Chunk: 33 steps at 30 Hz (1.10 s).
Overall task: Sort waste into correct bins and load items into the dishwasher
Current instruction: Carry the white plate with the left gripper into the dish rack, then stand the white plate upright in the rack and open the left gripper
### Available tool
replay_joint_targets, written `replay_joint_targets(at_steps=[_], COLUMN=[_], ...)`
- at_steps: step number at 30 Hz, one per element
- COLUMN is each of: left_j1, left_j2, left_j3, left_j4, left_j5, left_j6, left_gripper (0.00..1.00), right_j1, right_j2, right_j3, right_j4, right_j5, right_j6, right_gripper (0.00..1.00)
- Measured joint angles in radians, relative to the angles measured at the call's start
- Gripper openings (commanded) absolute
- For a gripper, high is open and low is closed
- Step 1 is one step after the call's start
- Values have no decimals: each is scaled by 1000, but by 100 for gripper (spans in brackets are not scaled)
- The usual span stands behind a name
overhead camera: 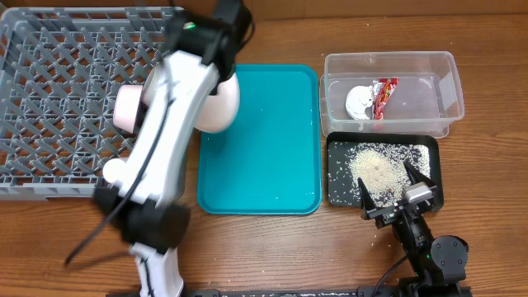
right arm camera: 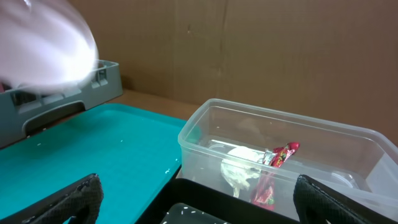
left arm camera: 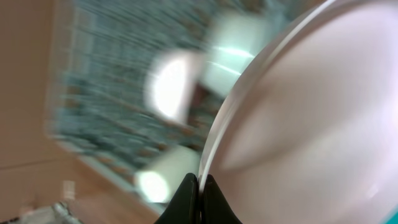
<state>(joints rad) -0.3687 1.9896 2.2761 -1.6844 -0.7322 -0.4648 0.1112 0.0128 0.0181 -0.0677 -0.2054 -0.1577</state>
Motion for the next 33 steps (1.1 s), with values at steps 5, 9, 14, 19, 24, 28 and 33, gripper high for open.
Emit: replay_joint_targets(at_steps=[5, 9, 14, 19, 24, 28, 33], left_j1=[-17, -18, 19, 193, 397, 478, 487], left_j2=[-145, -191, -266, -307, -292, -249, -200], left_j3=[10, -32, -136, -212, -344, -387, -395], left_j4=[-4, -3, -4, 53, 367, 566, 677], left_j5=[-225, -396, -536, -593, -635, -576, -482], left_j6=[43, 84, 99, 51, 95, 265, 422], left_gripper=[4, 4, 4, 4, 4, 4, 4], right_j1=[0, 0, 0, 0, 0, 0, 0], right_j2=[0, 0, 0, 0, 0, 0, 0], right_j3=[0, 0, 0, 0, 0, 0, 0], right_j4=[0, 0, 0, 0, -1, 0, 0], right_j5=[0, 0, 0, 0, 0, 0, 0], right_j6=[0, 0, 0, 0, 0, 0, 0], right_gripper=[100, 100, 99, 100, 100, 100, 100])
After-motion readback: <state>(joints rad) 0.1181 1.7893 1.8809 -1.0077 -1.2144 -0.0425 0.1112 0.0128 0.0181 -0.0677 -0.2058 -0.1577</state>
